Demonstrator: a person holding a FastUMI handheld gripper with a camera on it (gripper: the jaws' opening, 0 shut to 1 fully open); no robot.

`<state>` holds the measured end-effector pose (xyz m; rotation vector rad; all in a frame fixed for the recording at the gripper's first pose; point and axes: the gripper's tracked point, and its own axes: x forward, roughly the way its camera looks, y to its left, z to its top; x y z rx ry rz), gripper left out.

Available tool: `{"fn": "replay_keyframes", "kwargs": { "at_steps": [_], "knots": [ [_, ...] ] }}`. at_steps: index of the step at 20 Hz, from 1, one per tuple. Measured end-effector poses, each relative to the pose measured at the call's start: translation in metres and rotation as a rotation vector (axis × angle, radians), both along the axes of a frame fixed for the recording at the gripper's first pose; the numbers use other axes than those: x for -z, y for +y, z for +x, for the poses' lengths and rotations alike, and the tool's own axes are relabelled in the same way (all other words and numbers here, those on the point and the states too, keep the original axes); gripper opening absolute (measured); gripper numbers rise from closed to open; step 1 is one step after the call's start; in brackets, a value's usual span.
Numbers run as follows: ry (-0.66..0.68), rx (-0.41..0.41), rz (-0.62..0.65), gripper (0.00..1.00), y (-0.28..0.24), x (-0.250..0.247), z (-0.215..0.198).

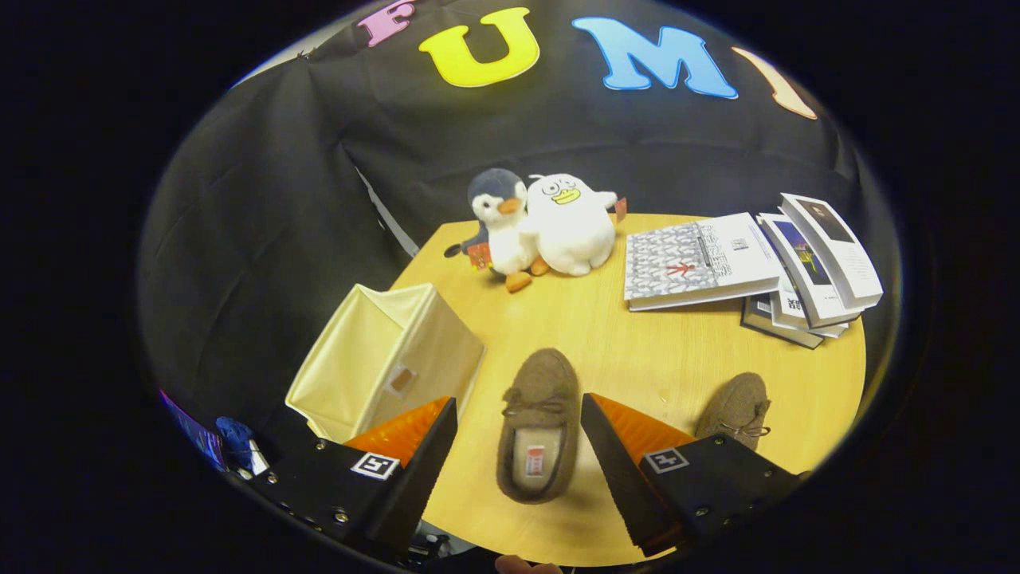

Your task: Open the storage box then place both shoes into the box .Put the left shoe in first, then the right shoe, with the right side of both shoes facing outward in a uniform manner.

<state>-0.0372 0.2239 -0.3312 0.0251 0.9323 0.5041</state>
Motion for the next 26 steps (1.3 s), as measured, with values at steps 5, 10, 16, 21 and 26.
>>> {"fn": "replay_keyframes", "kwargs": {
  "at_steps": [5,10,16,21,26],
  "knots": [
    [0.104,-0.008,-0.052,0.96,-0.011,0.061,-0.011],
    [0.171,-0.006,-0.106,0.95,-0.018,0.103,-0.004],
    [0.221,-0.008,-0.18,0.77,-0.007,0.145,0.019],
    [0.297,0.021,-0.167,0.08,0.001,0.152,0.02],
    [0.292,0.025,-0.165,0.0,0.0,0.129,0.02]
  ]
}}
